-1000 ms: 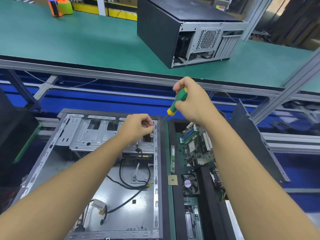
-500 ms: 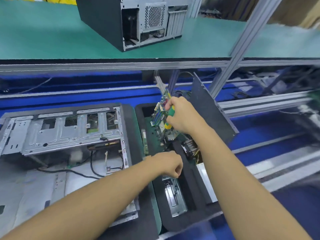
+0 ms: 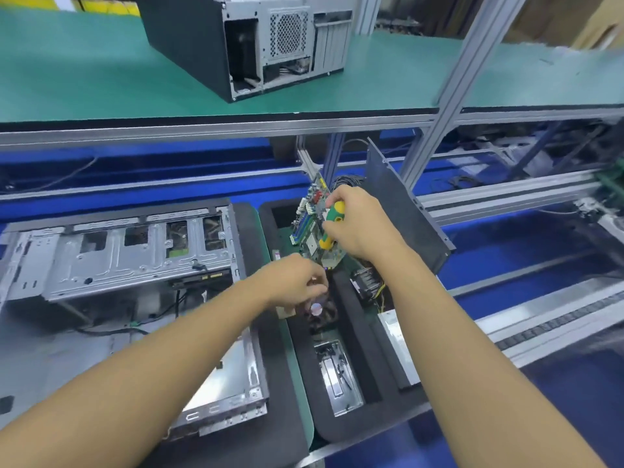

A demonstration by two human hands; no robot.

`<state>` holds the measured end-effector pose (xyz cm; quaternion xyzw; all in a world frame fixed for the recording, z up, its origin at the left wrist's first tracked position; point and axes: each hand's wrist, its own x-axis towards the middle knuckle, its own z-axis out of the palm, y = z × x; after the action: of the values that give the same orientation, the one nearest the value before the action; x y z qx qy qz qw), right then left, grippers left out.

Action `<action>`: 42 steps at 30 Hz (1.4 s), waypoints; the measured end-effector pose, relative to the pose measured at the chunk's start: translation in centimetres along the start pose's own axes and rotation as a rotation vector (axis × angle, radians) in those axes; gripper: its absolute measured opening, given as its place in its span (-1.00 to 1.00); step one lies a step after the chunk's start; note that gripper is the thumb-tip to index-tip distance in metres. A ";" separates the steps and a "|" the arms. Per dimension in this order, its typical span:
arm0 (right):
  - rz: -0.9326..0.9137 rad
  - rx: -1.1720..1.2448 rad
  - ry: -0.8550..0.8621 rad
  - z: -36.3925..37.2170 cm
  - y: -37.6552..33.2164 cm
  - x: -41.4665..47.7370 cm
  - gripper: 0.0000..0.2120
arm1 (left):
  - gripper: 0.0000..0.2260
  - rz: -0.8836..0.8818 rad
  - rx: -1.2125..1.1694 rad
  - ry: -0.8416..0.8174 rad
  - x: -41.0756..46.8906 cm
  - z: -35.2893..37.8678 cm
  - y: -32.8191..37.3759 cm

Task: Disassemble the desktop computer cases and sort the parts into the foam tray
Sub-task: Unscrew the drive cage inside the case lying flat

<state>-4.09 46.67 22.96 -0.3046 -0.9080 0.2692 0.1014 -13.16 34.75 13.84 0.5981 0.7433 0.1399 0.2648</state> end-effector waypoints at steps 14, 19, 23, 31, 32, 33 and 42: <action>-0.256 0.081 -0.059 6.2 -12.2 4.8 -0.66 | -0.78 -0.413 -0.043 0.443 -11.0 -4.6 -14.0; -0.208 0.062 -0.088 7.3 -11.6 5.5 -0.70 | -0.78 -0.377 -0.084 0.493 -8.7 -4.1 -12.9; -0.198 0.060 -0.095 7.1 -11.4 5.7 -0.70 | -0.81 -0.416 -0.199 0.514 -7.6 -4.0 -12.7; -0.249 0.061 -0.112 6.9 -11.9 5.5 -0.71 | -0.92 -0.403 -0.266 0.488 -7.2 -4.6 -13.5; -0.270 0.053 -0.110 6.9 -12.1 5.4 -0.71 | -0.92 -0.395 -0.271 0.486 -7.3 -4.6 -13.6; -0.292 0.042 -0.112 6.9 -12.2 5.3 -0.72 | -0.92 -0.392 -0.273 0.486 -7.4 -4.6 -13.6; -0.358 0.014 -0.120 6.8 -13.0 5.0 -0.70 | -0.95 -0.367 -0.257 0.515 -7.4 -4.3 -13.5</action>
<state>-16.88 38.08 24.54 -0.1208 -0.9502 0.2709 0.0953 -25.49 24.76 12.00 0.3613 0.8572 0.3291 0.1623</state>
